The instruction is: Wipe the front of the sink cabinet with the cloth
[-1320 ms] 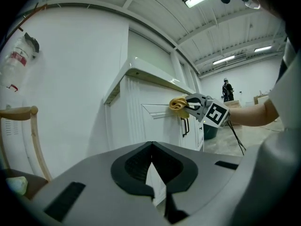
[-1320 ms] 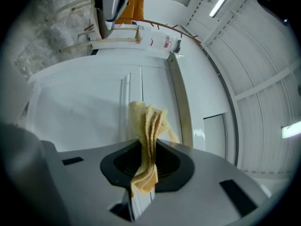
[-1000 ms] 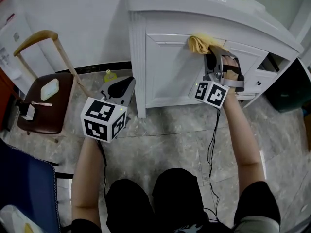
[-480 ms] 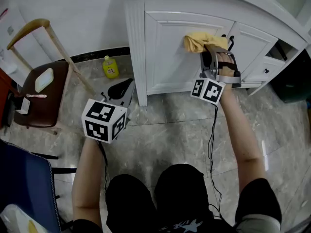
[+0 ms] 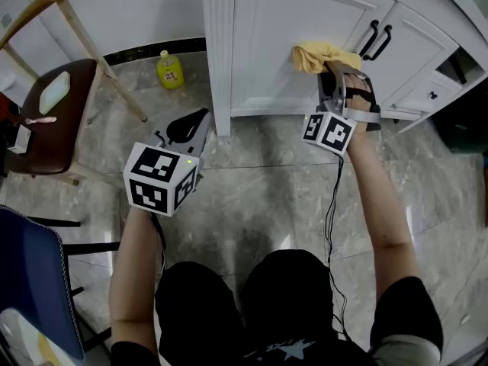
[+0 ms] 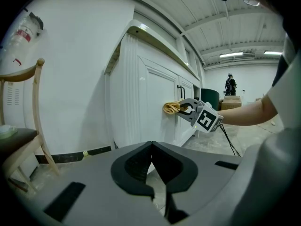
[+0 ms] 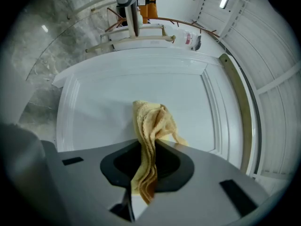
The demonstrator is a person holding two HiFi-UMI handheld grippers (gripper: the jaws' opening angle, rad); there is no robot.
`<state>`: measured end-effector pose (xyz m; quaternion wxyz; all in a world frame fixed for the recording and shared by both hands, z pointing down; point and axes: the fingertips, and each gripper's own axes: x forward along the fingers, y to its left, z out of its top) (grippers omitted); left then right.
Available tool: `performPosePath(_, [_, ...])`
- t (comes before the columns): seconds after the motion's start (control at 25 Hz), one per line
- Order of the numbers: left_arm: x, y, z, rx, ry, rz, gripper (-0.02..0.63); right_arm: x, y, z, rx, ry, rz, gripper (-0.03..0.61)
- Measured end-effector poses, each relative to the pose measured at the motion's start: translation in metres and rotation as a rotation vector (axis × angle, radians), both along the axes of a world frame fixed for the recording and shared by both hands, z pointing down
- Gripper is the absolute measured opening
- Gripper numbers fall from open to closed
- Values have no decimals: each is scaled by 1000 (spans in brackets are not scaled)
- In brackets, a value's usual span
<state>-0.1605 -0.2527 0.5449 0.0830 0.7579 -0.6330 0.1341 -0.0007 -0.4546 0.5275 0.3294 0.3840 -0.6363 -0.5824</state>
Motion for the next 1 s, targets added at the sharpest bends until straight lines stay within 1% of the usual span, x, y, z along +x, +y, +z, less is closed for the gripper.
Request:
performPosePath(0.16, [-1,6,32,-44,3,-11,16,6,-4,32,-43,4,11,63])
performPosePath(0.28, [-4,12,55,-76,5,-19,15,7,-4,59,-66,26,10,63])
performPosePath(0.52, [-9,22,96,-131,36,-49,16,6,-5,104,-106,60,4,63])
performPosePath(0.76, [-13,27,120,-162,44,-62,17,7,-5,139,-137,89,-5,63])
performPosePath(1.0, [-17,33,140,-187,63,-75,17,12,-2,178,-204,131,20,63])
